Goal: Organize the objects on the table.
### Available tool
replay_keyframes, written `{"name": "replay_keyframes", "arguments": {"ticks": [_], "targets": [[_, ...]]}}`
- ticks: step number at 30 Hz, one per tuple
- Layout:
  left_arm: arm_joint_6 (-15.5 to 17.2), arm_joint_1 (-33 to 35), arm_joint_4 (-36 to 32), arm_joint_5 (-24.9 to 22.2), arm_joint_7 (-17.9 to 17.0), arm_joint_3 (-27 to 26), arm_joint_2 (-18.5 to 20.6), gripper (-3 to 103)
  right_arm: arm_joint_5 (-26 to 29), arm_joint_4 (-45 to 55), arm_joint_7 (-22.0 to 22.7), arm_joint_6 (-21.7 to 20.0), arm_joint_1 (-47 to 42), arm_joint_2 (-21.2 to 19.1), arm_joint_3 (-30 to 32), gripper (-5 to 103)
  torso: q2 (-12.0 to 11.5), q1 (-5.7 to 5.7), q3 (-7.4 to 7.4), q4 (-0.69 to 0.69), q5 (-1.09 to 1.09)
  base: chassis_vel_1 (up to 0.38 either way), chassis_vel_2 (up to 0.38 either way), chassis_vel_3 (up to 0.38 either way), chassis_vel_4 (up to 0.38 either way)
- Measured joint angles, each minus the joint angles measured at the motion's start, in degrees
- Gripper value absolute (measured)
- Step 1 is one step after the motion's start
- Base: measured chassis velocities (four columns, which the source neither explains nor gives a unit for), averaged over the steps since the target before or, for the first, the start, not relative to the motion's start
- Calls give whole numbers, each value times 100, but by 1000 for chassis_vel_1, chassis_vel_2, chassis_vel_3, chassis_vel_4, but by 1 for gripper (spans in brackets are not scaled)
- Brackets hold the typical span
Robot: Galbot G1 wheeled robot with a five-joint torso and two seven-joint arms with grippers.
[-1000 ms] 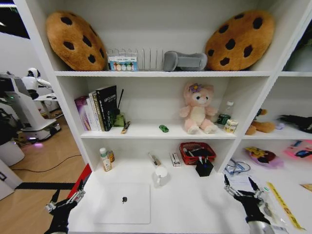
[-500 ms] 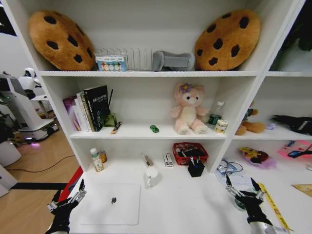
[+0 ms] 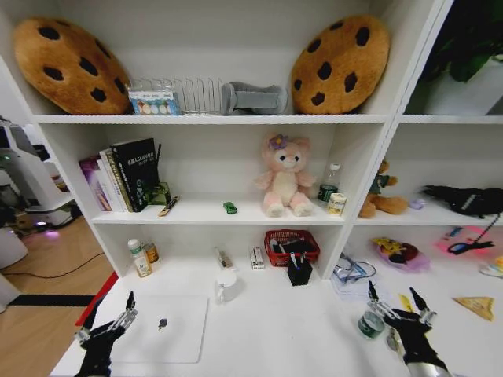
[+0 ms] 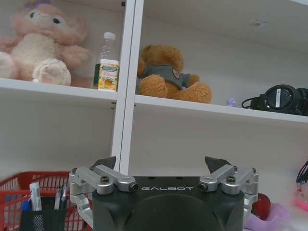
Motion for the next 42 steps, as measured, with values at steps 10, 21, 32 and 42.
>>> {"name": "replay_keyframes", "arguments": {"ticks": [10,21,32,42], "targets": [[-30,-5,89,-18,19,-1,-19,100,-45,-230,35,-16,-115,58,29,100,0,0,0,0,1,0,0,0,0],[-26,-20,88,17,26,32,-5,100,252,-735,94,-360,429,-224,-88,100,0,0,0,2,1,0,0,0,0],[-63,31,94,22,38,14,-42,100,158,-861,69,-343,497,-322,-198,80,0,0,0,0,1,0,0,0,0],[-72,38,50,-18,45,-11,-32,100,143,-822,62,-329,462,-312,-246,37,0,0,0,1,1,0,0,0,0]]}}
